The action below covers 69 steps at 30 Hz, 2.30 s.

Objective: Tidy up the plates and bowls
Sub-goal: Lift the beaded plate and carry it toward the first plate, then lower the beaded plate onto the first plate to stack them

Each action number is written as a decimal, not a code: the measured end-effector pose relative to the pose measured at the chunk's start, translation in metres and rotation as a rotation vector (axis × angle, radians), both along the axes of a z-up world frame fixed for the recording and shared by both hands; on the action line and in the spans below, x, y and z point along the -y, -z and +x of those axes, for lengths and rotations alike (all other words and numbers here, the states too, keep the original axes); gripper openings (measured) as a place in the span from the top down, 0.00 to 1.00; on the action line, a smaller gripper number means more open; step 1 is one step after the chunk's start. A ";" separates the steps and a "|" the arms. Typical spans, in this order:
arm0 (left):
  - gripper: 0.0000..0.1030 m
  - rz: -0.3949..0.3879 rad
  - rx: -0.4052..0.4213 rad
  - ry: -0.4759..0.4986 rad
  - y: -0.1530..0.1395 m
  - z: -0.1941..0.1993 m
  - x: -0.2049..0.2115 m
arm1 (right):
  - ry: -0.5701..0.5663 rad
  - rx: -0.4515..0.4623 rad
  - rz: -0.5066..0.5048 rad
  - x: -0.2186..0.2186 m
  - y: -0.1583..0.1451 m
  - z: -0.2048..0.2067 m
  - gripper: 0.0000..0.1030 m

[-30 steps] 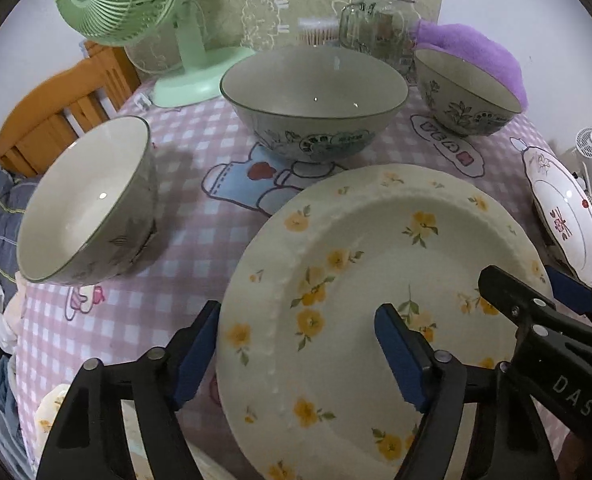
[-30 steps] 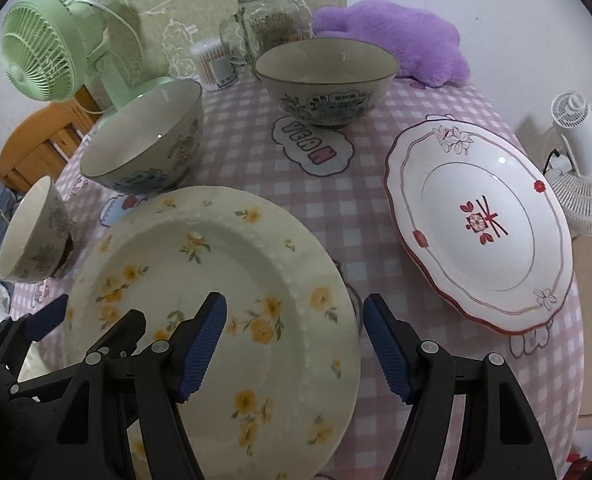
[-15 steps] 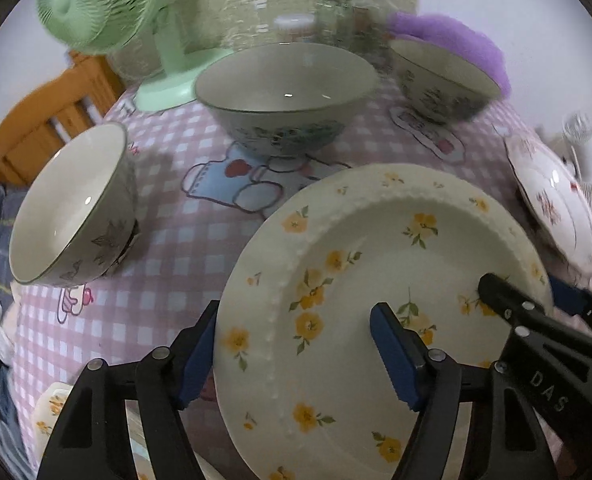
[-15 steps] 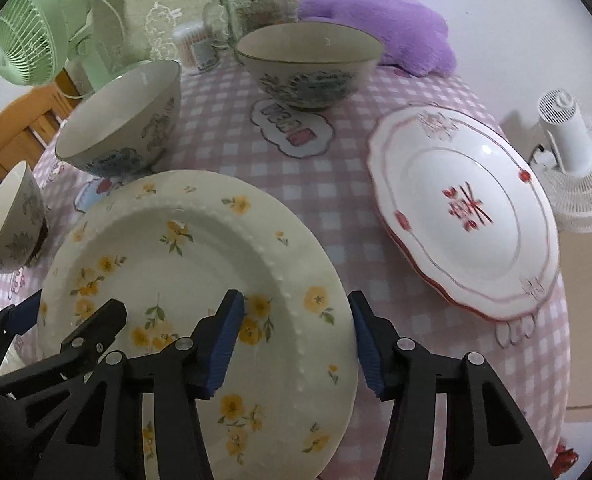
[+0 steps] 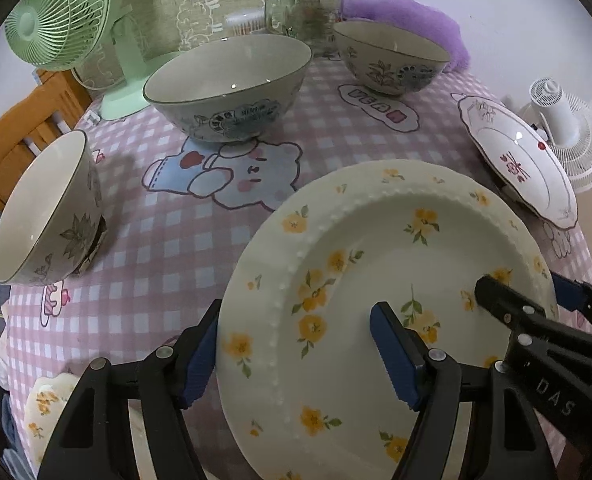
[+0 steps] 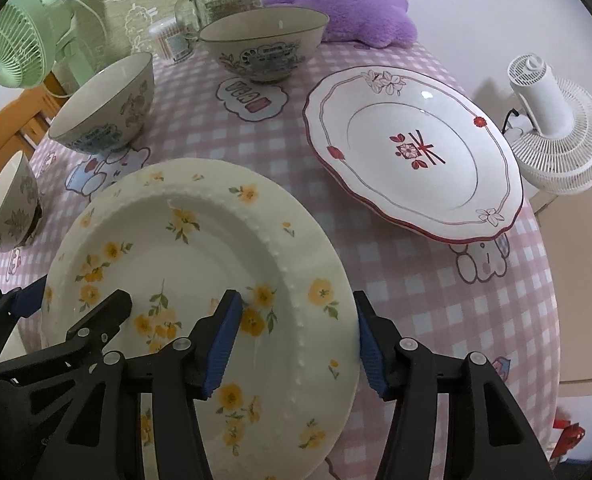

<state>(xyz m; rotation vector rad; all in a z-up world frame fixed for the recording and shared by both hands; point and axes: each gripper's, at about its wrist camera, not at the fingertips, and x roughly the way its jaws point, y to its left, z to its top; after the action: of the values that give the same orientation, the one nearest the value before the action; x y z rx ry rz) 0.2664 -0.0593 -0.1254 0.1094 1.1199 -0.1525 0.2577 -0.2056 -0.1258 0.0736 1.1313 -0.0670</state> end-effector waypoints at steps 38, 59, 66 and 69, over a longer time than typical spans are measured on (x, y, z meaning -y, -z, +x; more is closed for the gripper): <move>0.31 -0.006 0.019 0.056 -0.051 -0.086 0.031 | 0.132 -0.003 0.014 0.027 -0.048 -0.097 0.40; 0.31 -0.087 0.060 0.024 -0.068 -0.130 -0.076 | 0.101 0.049 -0.053 -0.073 -0.074 -0.137 0.40; 0.31 -0.097 0.045 -0.007 -0.060 -0.133 -0.120 | 0.077 0.032 -0.052 -0.114 -0.066 -0.137 0.40; 0.31 -0.098 0.034 -0.015 -0.054 -0.135 -0.134 | 0.069 0.018 -0.052 -0.129 -0.060 -0.135 0.40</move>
<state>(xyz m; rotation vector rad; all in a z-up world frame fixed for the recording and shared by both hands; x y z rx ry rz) 0.1318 0.0751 -0.0719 0.0166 1.0769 -0.1909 0.1224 -0.0765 -0.0654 0.0667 1.1087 -0.1570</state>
